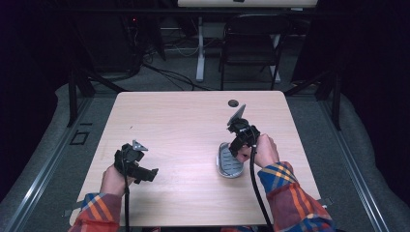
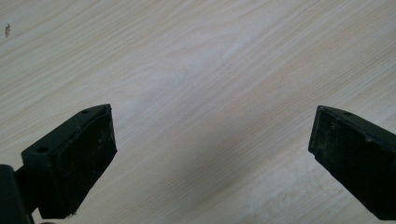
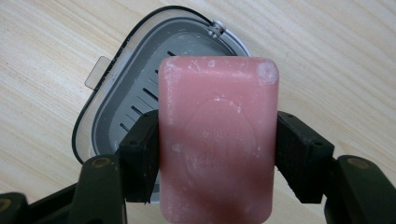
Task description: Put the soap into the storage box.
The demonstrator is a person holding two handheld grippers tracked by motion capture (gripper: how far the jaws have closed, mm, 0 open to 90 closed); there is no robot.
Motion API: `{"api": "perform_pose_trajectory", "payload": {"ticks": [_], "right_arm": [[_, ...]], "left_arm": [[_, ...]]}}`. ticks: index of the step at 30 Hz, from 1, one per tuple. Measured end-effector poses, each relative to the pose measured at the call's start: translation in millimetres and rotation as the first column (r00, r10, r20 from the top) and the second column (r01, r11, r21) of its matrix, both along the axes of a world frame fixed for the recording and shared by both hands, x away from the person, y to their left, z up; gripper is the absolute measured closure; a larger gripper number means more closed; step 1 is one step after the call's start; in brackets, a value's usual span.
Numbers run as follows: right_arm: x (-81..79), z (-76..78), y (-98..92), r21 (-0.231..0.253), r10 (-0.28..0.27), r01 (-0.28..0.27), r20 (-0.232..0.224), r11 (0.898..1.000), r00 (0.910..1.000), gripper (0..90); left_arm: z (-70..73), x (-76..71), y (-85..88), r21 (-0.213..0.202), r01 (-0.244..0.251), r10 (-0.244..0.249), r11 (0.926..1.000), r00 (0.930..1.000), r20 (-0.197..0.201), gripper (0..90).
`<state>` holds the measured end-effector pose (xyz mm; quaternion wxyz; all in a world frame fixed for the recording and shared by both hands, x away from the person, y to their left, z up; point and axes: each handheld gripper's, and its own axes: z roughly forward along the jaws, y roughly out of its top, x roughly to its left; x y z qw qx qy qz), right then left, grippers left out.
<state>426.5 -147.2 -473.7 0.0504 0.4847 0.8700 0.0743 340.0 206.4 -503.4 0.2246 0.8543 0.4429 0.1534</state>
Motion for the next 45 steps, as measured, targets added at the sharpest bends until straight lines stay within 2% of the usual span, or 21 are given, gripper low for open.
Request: {"api": "perform_pose_trajectory", "payload": {"ticks": [3,5,6,18,19,20,22,23,26,27,30,31,38,40,45], "right_arm": [[2.5,-3.4,2.6,-0.005,0.0,0.0,-0.018,1.0,0.9998,37.1],[2.1,-7.5,5.9,0.003,-0.014,0.014,-0.013,1.0,0.9998,37.2],[2.8,-7.2,6.8,-0.008,-0.003,0.002,-0.024,1.0,0.9997,37.1],[3.3,-12.7,14.1,-0.012,-0.009,0.009,-0.034,1.0,0.9994,37.1],[1.8,-15.5,15.3,0.007,-0.022,0.023,-0.015,1.0,0.9996,37.1],[1.8,-15.5,15.3,0.007,-0.022,0.023,-0.015,1.0,0.9996,37.1],[1.8,-14.6,15.9,-0.003,-0.011,0.011,-0.035,1.0,0.9993,37.1],[0.7,-16.3,16.6,0.008,-0.025,0.025,-0.025,1.0,0.9994,37.1],[1.2,-17.1,17.1,-0.006,-0.018,0.018,-0.037,1.0,0.9991,37.1],[0.1,-18.6,17.4,0.007,-0.036,0.036,-0.028,0.999,0.9989,37.0],[0.7,-18.2,15.9,0.002,-0.043,0.043,-0.038,0.999,0.9984,37.0],[-0.9,-21.1,16.5,0.031,-0.07,0.071,-0.016,0.997,0.9974,37.0],[-1.1,-19.3,14.7,0.028,-0.068,0.069,-0.056,0.997,0.9962,36.5],[-2.1,-17.8,14.5,0.029,-0.062,0.063,-0.053,0.998,0.9967,36.5],[-5.7,-12.7,10.9,0.073,-0.063,0.066,-0.042,0.995,0.9971,40.0]], "left_arm": [[-0.6,0.9,1.2,0.0,0.002,-0.002,1.0,1.0,-0.008,0.7],[-1.0,0.8,1.3,-0.001,-0.001,0.001,1.0,1.0,-0.005,1.3],[-0.5,0.8,1.4,0.0,0.002,-0.002,1.0,1.0,-0.009,1.5],[-0.5,0.9,1.3,-0.002,0.003,-0.003,1.0,1.0,-0.007,1.4],[-0.5,0.9,1.0,-0.002,0.002,-0.002,1.0,1.0,-0.007,1.4],[-0.5,0.9,1.0,-0.002,0.002,-0.002,1.0,1.0,-0.007,1.4],[-0.4,0.8,1.0,-0.002,0.003,-0.003,1.0,1.0,-0.007,1.4],[-0.4,0.9,1.0,-0.001,0.002,-0.002,1.0,1.0,-0.007,1.4],[-0.7,0.5,0.5,-0.004,0.002,-0.002,1.0,1.0,-0.001,1.4],[-0.7,0.4,0.4,-0.003,0.0,0.0,1.0,1.0,0.001,1.4],[-0.6,0.5,0.7,-0.002,0.001,-0.001,1.0,1.0,0.001,1.4],[-0.5,0.4,0.7,-0.002,0.0,0.0,1.0,1.0,0.002,1.4],[-0.5,0.3,0.4,-0.003,-0.001,0.001,1.0,1.0,0.003,1.4],[-0.3,0.3,0.5,-0.002,0.001,-0.001,1.0,1.0,0.001,1.4],[-0.4,0.2,0.4,-0.004,-0.002,0.002,1.0,1.0,0.002,1.4]]}}
